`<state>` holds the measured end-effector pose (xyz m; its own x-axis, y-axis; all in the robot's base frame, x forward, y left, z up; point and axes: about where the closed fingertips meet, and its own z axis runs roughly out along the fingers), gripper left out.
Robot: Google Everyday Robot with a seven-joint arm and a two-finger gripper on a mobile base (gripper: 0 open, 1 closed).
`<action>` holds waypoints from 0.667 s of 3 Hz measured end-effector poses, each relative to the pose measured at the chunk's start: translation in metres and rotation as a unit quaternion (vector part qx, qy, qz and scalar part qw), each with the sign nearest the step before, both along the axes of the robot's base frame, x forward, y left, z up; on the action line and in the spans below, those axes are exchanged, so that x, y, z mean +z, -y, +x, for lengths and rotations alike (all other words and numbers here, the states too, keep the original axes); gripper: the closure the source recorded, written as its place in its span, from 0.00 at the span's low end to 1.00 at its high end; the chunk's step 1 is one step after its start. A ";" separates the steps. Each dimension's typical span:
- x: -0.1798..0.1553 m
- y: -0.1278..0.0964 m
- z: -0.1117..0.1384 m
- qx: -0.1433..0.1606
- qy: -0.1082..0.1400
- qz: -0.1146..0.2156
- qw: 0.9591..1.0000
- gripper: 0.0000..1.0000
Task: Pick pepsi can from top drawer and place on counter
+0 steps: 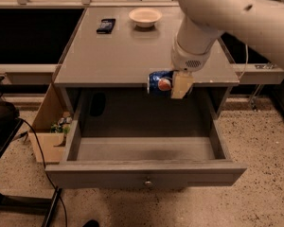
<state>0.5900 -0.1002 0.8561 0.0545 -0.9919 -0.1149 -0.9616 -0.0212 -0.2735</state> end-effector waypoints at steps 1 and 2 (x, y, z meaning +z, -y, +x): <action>0.041 -0.009 0.006 0.005 -0.012 -0.008 1.000 1.00; 0.059 -0.013 0.035 0.013 0.001 -0.020 1.000 1.00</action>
Offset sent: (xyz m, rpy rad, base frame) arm 0.0868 0.0203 0.0783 -0.0615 -0.0738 0.0498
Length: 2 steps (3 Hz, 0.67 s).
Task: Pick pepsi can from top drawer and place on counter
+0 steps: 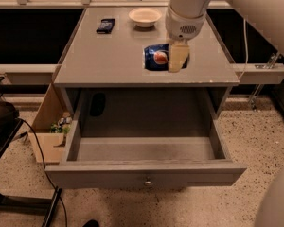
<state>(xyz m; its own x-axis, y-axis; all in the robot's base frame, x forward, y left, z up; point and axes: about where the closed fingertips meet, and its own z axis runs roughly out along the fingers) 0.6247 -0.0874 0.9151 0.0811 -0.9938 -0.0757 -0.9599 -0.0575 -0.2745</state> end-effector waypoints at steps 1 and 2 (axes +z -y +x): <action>-0.002 -0.007 0.033 0.018 0.030 -0.002 0.999 1.00; -0.012 -0.010 0.052 0.031 0.056 0.021 0.998 1.00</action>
Offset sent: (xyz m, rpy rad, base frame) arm 0.0834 0.0036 -0.0218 0.1616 -0.2371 0.0754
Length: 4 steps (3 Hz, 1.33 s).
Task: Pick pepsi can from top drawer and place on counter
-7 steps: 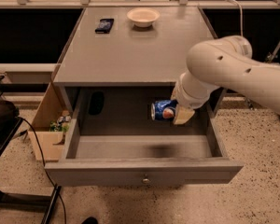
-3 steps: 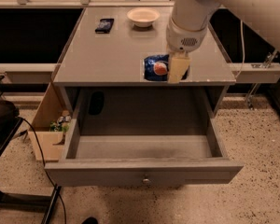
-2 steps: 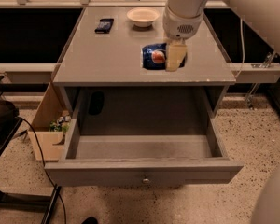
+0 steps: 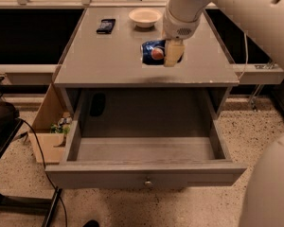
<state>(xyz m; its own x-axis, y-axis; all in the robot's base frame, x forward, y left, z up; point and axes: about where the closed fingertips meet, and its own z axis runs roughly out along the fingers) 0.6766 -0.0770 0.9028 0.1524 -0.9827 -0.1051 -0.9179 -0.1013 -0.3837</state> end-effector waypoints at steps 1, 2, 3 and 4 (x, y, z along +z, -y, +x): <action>-0.008 0.005 0.015 0.005 0.029 0.055 0.998 1.00; -0.014 0.014 0.024 0.002 0.043 0.121 0.992 1.00; -0.022 0.016 0.027 0.000 0.031 0.130 0.991 1.00; -0.036 0.017 0.032 -0.008 0.002 0.103 0.995 1.00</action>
Offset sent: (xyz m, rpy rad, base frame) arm 0.0286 -0.0255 -0.0117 0.3871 -0.1204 -0.0015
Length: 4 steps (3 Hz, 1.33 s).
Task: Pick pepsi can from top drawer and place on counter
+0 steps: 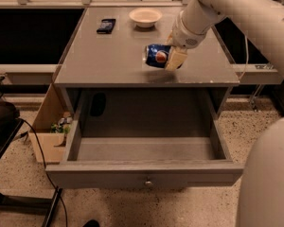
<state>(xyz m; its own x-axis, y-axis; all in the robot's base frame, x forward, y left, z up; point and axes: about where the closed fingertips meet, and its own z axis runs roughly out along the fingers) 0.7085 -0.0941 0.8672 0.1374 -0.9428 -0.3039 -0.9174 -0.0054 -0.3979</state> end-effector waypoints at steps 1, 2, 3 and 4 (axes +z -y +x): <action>-0.020 0.002 0.000 -0.004 -0.049 -0.047 0.998 1.00; -0.028 0.004 0.000 -0.005 -0.071 -0.065 0.995 1.00; -0.034 0.006 -0.002 -0.003 -0.082 -0.069 0.994 0.82; -0.034 0.006 -0.002 -0.003 -0.084 -0.069 0.994 0.57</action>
Offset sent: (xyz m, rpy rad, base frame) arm -0.0007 -0.0090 -0.0303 -0.1725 0.1871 -0.0193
